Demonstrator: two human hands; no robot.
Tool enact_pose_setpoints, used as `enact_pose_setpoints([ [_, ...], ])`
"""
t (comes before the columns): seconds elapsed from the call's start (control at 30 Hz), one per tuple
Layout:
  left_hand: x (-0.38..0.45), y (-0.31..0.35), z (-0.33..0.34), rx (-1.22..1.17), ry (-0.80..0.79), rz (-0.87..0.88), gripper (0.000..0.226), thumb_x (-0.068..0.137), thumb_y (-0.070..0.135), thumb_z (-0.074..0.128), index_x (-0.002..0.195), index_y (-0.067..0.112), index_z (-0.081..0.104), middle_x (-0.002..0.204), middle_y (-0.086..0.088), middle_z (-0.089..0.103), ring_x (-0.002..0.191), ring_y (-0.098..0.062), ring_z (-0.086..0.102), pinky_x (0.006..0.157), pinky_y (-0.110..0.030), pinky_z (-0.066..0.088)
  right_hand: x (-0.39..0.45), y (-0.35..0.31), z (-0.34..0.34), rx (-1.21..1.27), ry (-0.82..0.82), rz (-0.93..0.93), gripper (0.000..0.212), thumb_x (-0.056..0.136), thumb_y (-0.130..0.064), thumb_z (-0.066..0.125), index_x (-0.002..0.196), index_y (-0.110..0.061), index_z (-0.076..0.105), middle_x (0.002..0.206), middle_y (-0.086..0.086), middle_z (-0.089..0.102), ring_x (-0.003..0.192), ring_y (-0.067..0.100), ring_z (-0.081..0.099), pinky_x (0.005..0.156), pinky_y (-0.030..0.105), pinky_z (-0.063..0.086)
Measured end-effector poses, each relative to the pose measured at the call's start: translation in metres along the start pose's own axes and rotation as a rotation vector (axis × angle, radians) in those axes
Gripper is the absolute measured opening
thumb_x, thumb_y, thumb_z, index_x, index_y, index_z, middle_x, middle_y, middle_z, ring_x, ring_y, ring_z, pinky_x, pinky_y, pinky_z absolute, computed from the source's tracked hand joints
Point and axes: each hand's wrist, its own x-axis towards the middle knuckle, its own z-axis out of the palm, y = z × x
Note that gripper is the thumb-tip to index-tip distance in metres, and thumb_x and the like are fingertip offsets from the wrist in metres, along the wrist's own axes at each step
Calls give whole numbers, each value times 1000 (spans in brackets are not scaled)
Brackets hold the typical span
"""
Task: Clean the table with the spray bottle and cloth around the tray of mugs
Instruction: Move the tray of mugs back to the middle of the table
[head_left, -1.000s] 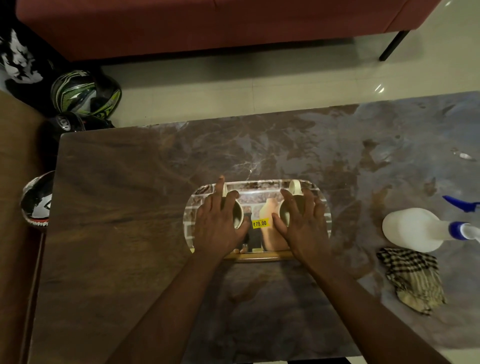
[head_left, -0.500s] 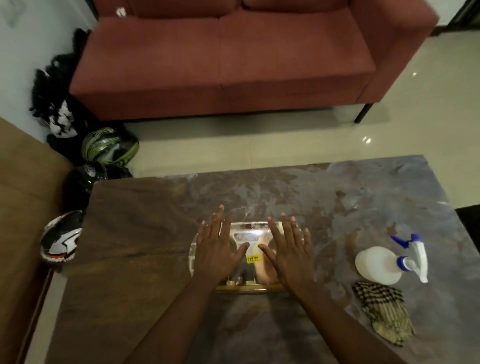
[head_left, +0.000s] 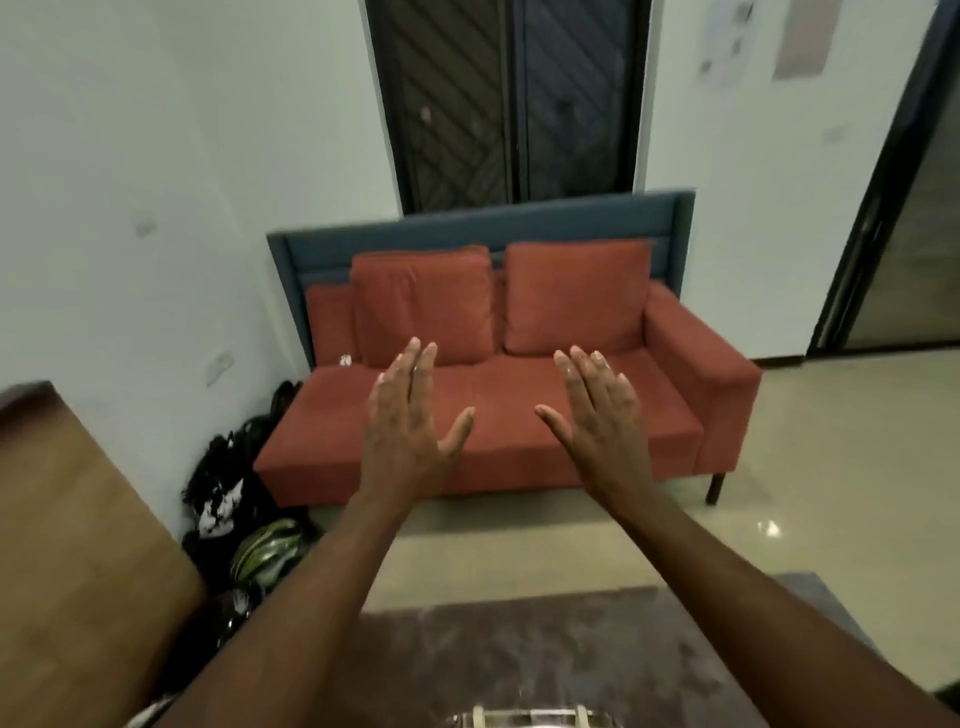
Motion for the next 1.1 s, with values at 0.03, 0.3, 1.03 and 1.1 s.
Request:
enact_pose_setpoints([
  [0.03,25,4,-20,1,45,11,82,87,55,54,152,13,27,158,-11,30,143,-27,31,115,-49,31,24,-2,-18,-5,62,-14,61,96,-55,31,141,-15,42,145,7,44,135,26,39,104,48,38],
  [0.3,106,73,-96,-185,268,148,70,90,50,55,146,13,35,145,-8,46,133,-22,43,111,-38,37,90,-19,-117,138,381,-26,57,93,-51,40,135,-13,47,133,9,52,123,26,48,97,41,43],
  [1.03,-169,360,221,-409,-897,189,68,87,45,52,145,13,37,144,-8,47,129,-25,48,100,-35,43,-301,272,-31,97,-129,801,63,95,-60,24,118,-11,57,109,7,62,94,25,61,76,37,53],
  [1.1,-206,361,239,-358,-1066,131,63,89,28,57,147,14,35,149,-6,41,133,-24,43,102,-33,40,-353,280,-14,109,-257,877,62,94,-59,25,115,-11,59,105,8,64,90,28,63,72,37,54],
])
